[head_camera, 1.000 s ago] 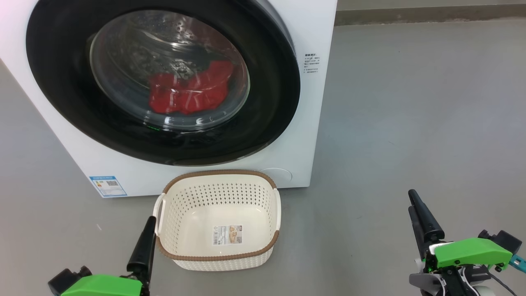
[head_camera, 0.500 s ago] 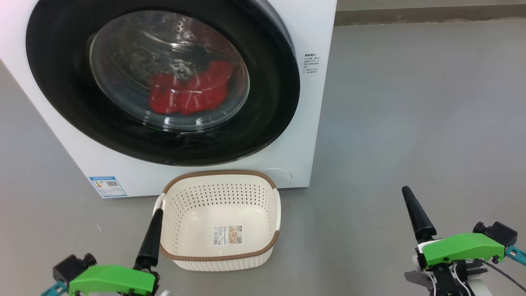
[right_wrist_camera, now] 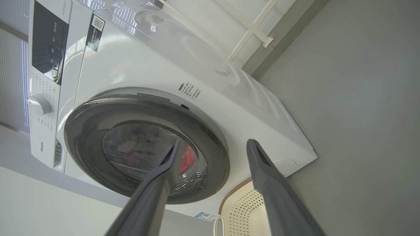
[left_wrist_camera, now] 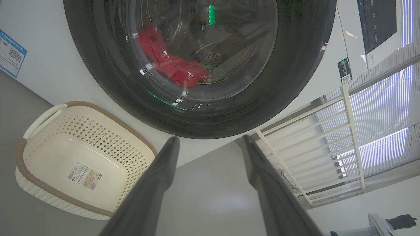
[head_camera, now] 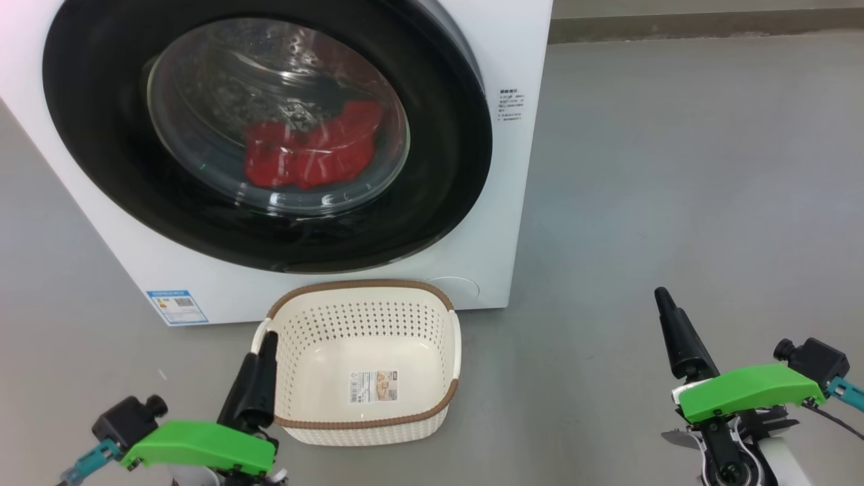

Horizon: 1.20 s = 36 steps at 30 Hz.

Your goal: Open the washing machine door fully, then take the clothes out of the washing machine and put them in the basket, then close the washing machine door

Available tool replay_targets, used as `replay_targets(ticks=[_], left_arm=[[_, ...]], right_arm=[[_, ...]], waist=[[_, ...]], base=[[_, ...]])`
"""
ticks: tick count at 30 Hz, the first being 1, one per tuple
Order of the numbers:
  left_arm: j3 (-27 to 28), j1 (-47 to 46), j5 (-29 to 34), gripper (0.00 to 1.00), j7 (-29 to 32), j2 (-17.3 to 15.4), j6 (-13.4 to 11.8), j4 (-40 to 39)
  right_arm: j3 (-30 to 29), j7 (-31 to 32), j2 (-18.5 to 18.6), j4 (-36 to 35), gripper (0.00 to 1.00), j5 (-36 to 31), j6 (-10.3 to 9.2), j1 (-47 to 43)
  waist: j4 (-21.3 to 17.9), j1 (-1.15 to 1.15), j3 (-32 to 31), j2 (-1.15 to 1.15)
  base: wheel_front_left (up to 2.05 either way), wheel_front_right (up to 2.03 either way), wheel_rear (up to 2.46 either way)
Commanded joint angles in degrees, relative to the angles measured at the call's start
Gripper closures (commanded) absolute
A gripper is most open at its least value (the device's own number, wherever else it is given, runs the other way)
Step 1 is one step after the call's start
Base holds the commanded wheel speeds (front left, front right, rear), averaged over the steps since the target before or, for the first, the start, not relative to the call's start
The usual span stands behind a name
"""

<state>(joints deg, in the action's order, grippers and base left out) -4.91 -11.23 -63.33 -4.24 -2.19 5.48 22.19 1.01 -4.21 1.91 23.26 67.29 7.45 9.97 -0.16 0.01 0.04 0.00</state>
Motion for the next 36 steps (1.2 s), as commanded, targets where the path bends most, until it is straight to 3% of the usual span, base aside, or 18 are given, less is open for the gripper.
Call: replay_targets(ticks=[1,16,36], left_arm=[[0.8,-3.2,3.1,0.00,-1.0,-0.6,-0.3,-1.4],[-0.1,-4.9,16.9,0.00,-3.3,-0.6,-1.8,-1.1],[-1.3,-7.5,31.0,0.00,-6.7,-0.6,-2.9,-1.3]], right_arm=[[1.1,-1.0,0.7,-1.2,0.00,-2.8,0.02,3.3],[0.7,-3.3,0.7,-1.4,0.00,-18.7,0.02,4.8],[1.5,-6.7,0.9,-0.6,0.00,-33.7,0.03,7.1]], waist=[[0.0,0.00,0.0,0.00],[-0.1,0.00,-0.1,0.00],[-0.2,0.00,-0.2,0.00]], base=[[0.00,0.00,0.00],[0.00,0.00,0.00],[0.00,0.00,0.00]])
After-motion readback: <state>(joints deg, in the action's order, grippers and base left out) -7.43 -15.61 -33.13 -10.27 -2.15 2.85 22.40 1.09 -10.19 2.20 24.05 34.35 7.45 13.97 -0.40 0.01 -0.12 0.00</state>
